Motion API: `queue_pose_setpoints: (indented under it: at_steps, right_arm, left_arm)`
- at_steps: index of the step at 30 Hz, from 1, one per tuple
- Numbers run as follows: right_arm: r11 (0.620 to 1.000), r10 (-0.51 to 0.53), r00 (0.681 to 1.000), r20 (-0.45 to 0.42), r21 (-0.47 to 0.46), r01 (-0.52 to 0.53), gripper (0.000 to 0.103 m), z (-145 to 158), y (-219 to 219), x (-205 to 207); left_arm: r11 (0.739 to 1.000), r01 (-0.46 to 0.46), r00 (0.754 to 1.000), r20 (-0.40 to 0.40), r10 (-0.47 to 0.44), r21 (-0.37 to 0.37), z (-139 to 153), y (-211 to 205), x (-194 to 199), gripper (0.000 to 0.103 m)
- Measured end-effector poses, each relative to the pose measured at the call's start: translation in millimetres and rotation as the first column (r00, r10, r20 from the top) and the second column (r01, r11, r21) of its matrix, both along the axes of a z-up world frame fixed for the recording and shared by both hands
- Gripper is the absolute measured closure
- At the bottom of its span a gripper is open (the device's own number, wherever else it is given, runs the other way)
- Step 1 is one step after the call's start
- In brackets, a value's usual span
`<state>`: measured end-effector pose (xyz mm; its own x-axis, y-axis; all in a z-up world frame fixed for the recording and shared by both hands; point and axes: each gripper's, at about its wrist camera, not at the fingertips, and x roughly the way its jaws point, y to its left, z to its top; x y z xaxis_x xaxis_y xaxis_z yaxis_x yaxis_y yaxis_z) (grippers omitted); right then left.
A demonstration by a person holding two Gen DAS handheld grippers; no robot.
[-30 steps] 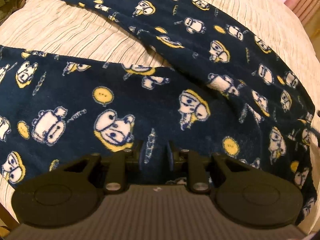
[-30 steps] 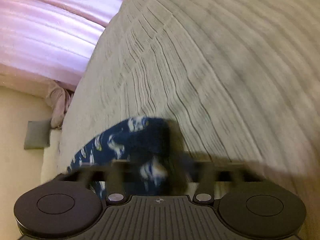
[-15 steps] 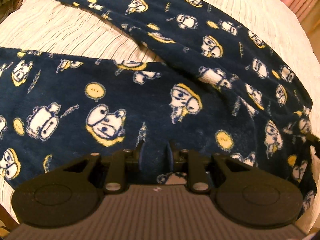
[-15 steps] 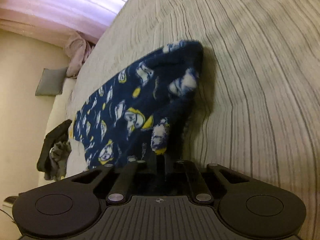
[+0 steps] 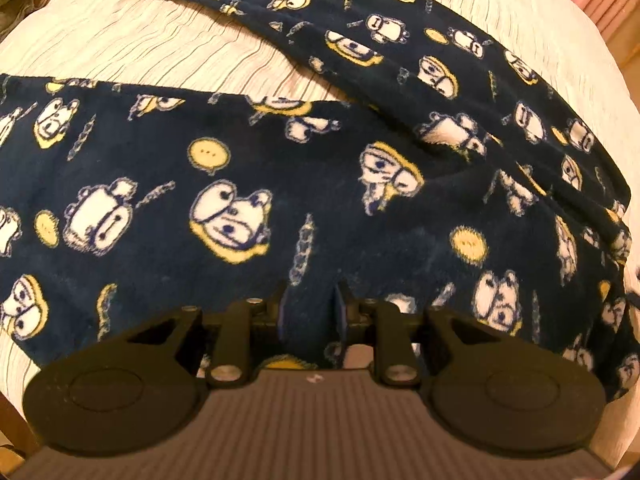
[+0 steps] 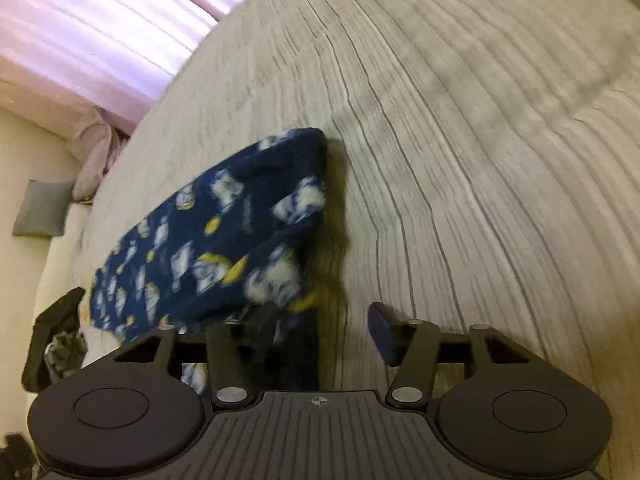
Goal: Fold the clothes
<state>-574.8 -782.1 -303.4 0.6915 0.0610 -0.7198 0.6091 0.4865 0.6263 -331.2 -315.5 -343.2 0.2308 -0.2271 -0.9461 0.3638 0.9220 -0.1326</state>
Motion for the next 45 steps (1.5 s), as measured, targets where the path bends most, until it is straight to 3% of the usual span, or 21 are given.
queue_pose_setpoints:
  at_steps: [5,7,9,12,21,22,23,24,26,28,30,31,34,35,37,39,40,42,45]
  right_arm:
    - [0.994,0.094,0.996,0.013,0.048,-0.094,0.048,10,27,-22]
    - [0.997,0.074,0.997,0.024,0.022,-0.074,0.048,8,20,-11]
    - [0.999,0.053,0.995,0.090,0.002,-0.053,0.048,5,4,8]
    - [0.998,0.058,0.995,0.081,-0.036,-0.056,0.048,-7,-14,41]
    - [0.996,-0.071,0.987,0.143,0.057,0.064,0.048,-47,-77,88]
    - [0.998,-0.058,0.986,0.158,0.046,0.051,0.050,-48,-79,92]
    - [0.999,-0.033,0.985,0.169,0.025,0.030,0.089,-47,-80,97]
    - [1.000,0.000,0.986,0.168,0.018,-0.003,0.097,-46,-81,103]
    - [0.999,0.049,0.977,0.209,-0.028,-0.044,0.097,-36,-80,109]
    - [0.998,0.000,0.957,0.292,-0.066,0.020,0.097,-23,-88,104]
    - [0.991,-0.120,0.934,0.336,-0.022,0.135,0.098,-25,-102,96]
    - [0.985,-0.160,0.939,0.303,-0.010,0.171,0.098,-32,-107,97]
    - [0.988,-0.124,0.979,0.161,-0.072,0.137,0.097,-50,-108,113]
    - [0.988,-0.126,0.980,0.152,-0.066,0.137,0.097,-52,-107,113]
    - [0.990,-0.139,0.981,0.138,0.000,0.140,0.093,-50,-105,109]
    - [0.991,-0.130,0.985,0.113,0.014,0.130,0.031,-40,-97,94]
    - [0.991,-0.130,0.986,0.101,0.002,0.130,0.026,-34,-91,83]
    - [0.997,-0.081,0.989,0.120,0.006,0.081,0.026,-21,-70,51]
    - [0.992,0.015,0.988,0.154,0.124,-0.034,0.026,-10,-34,-2]
  left_arm:
    - [1.000,0.007,1.000,-0.002,-0.007,-0.002,-1,3,-2,0.084]
    - [1.000,0.012,1.000,0.006,-0.012,-0.006,0,2,-3,0.084]
    - [1.000,0.018,1.000,0.014,-0.018,-0.016,2,1,-3,0.084]
    - [1.000,0.019,1.000,0.021,-0.019,-0.016,4,-1,-4,0.084]
    - [1.000,-0.020,0.999,0.038,0.020,-0.007,7,3,-1,0.084]
    - [1.000,-0.021,0.999,0.036,0.022,-0.003,6,3,-1,0.084]
    - [1.000,-0.023,0.999,0.034,0.023,0.000,5,2,-1,0.084]
    - [1.000,-0.024,0.999,0.033,0.024,0.001,5,1,-1,0.084]
    - [1.000,-0.024,0.999,0.034,0.024,-0.001,5,-1,-2,0.084]
    - [1.000,-0.023,0.999,0.037,0.023,-0.001,6,-4,-1,0.084]
    - [1.000,-0.023,0.999,0.034,0.023,0.005,5,-7,0,0.084]
    - [1.000,-0.025,0.999,0.032,0.024,0.009,4,-8,1,0.084]
    - [1.000,-0.026,0.999,0.033,0.026,0.010,6,-9,1,0.084]
    - [1.000,-0.025,0.999,0.036,0.025,0.010,7,-8,0,0.084]
    - [1.000,-0.027,0.999,0.032,0.027,0.015,6,-5,0,0.084]
    - [0.999,-0.031,0.999,0.024,0.031,0.022,5,-2,-1,0.084]
    - [0.999,-0.032,0.999,0.019,0.031,0.025,5,0,-1,0.084]
    - [0.999,-0.026,1.000,0.011,0.026,0.031,5,3,-3,0.084]
    - [0.999,-0.009,1.000,-0.001,0.009,0.038,6,5,-6,0.084]
